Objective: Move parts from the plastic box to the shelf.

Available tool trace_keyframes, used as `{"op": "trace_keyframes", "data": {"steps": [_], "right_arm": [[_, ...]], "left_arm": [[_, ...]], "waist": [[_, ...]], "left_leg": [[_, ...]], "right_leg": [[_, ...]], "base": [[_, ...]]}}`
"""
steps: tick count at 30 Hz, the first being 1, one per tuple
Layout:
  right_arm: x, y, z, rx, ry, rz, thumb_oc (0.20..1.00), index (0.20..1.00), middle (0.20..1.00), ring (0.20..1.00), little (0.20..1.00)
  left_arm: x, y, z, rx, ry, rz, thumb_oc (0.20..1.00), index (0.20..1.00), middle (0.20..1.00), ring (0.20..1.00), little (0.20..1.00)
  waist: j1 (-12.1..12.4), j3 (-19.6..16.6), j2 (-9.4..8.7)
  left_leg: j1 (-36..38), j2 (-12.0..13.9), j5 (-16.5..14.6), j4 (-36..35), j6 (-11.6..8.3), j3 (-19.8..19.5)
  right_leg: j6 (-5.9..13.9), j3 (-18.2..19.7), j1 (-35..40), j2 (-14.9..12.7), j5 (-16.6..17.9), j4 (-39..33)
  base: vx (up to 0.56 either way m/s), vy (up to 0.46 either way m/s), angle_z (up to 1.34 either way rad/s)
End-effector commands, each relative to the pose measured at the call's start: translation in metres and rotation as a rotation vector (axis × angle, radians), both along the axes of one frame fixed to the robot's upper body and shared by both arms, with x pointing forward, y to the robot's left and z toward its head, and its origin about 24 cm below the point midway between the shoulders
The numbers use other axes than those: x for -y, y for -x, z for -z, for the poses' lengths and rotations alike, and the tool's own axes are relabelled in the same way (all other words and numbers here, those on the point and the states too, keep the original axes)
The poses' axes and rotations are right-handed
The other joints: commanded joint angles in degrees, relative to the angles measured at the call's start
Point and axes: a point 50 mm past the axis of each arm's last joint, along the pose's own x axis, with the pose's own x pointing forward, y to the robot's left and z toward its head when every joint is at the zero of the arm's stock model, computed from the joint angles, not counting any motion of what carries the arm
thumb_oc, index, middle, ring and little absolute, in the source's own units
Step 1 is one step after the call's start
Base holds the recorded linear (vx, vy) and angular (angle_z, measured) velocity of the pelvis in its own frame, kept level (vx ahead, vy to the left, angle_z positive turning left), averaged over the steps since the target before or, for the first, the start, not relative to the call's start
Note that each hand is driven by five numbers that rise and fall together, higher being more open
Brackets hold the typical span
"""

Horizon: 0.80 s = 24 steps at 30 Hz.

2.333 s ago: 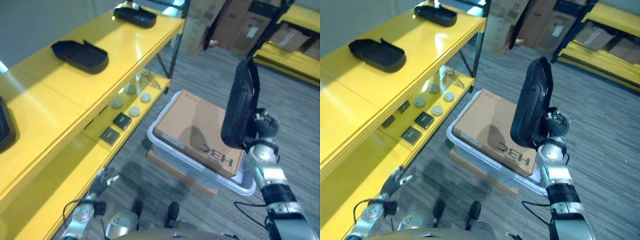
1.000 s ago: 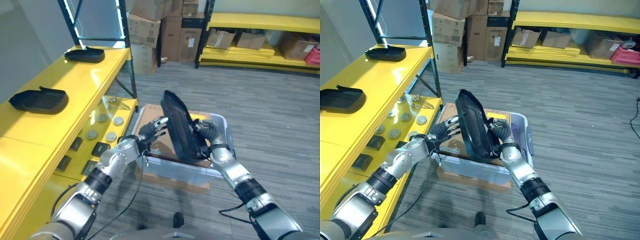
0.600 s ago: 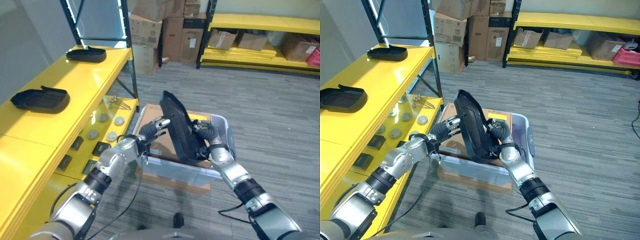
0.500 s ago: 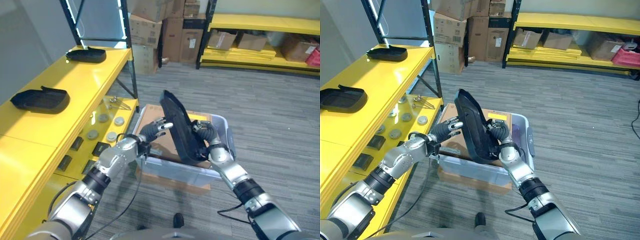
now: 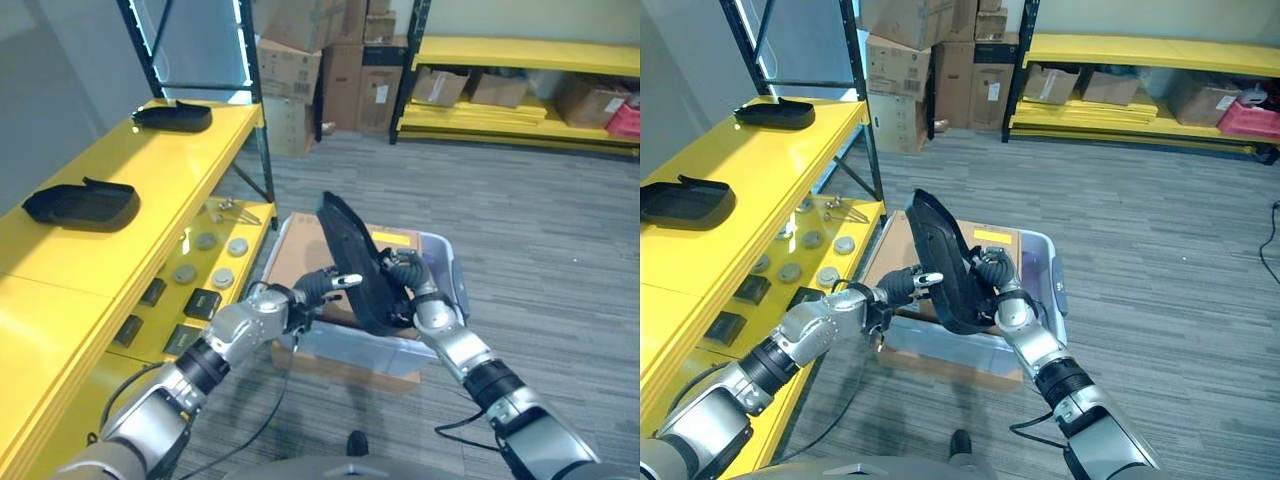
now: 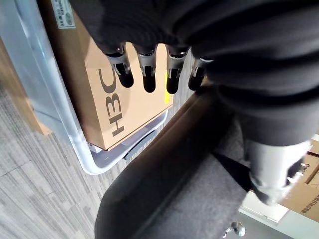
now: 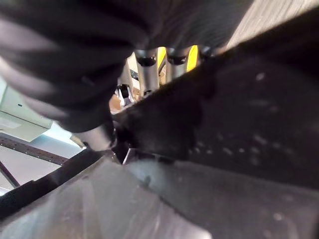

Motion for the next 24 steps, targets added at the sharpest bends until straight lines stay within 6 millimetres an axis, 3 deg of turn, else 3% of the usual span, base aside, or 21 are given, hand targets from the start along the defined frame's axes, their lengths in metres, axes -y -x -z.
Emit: {"op": "trace_keyframes", "data": {"steps": [1, 8, 10, 24], "right_arm": [[-0.023, -0.031, -0.039, 0.16, -0.052, -0.038, 0.2, 0.2, 0.2, 0.2, 0.2], [-0.025, -0.031, -0.037, 0.159, -0.062, -0.039, 0.2, 0.2, 0.2, 0.2, 0.2], [-0.026, -0.031, -0.038, 0.16, -0.064, -0.042, 0.2, 0.2, 0.2, 0.2, 0.2], [-0.039, -0.029, -0.039, 0.146, -0.085, -0.057, 0.2, 0.2, 0.2, 0.2, 0.2]], "left_arm": [[0.033, 0.002, -0.005, -0.005, 0.084, 0.075, 1.0, 1.0, 1.0, 1.0, 1.0], [0.036, 0.004, -0.001, 0.024, 0.071, 0.079, 1.0, 1.0, 1.0, 1.0, 1.0], [0.037, 0.003, -0.001, 0.046, 0.061, 0.066, 0.2, 0.2, 0.2, 0.2, 0.2], [0.031, -0.001, 0.005, 0.09, 0.013, 0.022, 0.2, 0.2, 0.2, 0.2, 0.2]], "waist": [[1.09, -3.13, -0.16], [0.97, -3.14, -0.31], [0.86, -3.15, -0.38], [0.77, -2.92, -0.56]], "left_leg": [[-2.41, 0.55, -3.07, 1.81, 0.24, 2.33], [-2.3, 0.59, -3.2, 1.81, 0.23, 2.5], [-2.26, 0.58, -3.2, 1.75, 0.21, 2.6], [-1.8, 0.63, -3.44, 1.76, 0.23, 2.74]], "right_leg": [[4.98, -1.26, 1.68, -0.86, -4.82, -0.3], [4.95, -1.29, 1.84, -0.83, -4.96, -0.3], [4.92, -1.23, 1.85, -0.77, -4.99, -0.3], [4.88, -1.18, 2.19, -0.71, -5.09, -0.3]], "base": [[0.0, 0.0, 0.0], [0.0, 0.0, 0.0], [0.0, 0.0, 0.0], [0.0, 0.0, 0.0]]}}
